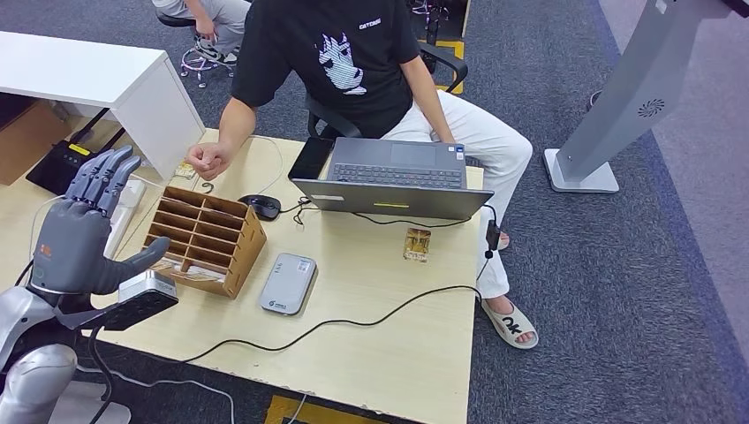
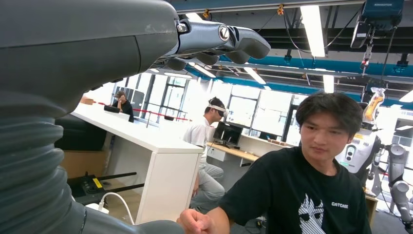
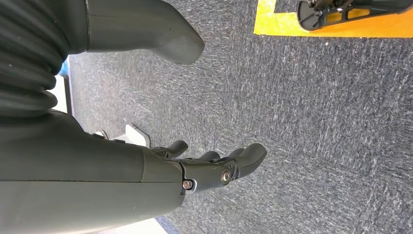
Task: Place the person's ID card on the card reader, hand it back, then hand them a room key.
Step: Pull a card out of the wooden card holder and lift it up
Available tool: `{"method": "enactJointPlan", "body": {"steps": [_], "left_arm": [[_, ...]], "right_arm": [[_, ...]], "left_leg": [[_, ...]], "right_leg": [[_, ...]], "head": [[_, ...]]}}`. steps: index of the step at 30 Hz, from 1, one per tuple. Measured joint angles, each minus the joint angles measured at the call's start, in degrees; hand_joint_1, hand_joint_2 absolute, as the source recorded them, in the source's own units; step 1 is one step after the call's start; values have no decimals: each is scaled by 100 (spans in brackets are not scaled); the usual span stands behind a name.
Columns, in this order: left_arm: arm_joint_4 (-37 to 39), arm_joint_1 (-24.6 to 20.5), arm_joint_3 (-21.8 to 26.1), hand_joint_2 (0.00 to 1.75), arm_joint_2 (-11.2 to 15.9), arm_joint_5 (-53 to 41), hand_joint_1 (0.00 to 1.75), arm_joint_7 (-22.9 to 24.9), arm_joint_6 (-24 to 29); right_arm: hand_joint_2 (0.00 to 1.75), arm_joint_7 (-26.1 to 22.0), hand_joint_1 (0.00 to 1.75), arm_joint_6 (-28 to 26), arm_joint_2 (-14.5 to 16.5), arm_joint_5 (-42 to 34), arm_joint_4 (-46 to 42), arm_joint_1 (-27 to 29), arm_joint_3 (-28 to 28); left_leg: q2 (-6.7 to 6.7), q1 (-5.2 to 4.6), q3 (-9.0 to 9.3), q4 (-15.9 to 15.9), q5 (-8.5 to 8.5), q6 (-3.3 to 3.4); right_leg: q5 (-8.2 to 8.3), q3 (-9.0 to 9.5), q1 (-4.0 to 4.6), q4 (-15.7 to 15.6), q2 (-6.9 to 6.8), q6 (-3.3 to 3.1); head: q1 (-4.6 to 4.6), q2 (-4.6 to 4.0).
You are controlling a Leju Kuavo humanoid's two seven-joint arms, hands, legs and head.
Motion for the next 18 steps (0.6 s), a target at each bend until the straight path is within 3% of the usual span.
{"method": "enactJointPlan", "body": {"steps": [18], "left_arm": [[-2, 1, 0, 175, 2, 0, 0, 0, 0]], "right_arm": [[175, 0, 0, 1, 0, 0, 1, 0, -2]], "left_leg": [[0, 0, 0, 0, 0, 0]], "right_leg": [[0, 0, 0, 0, 0, 0]], "head": [[0, 0]]}}
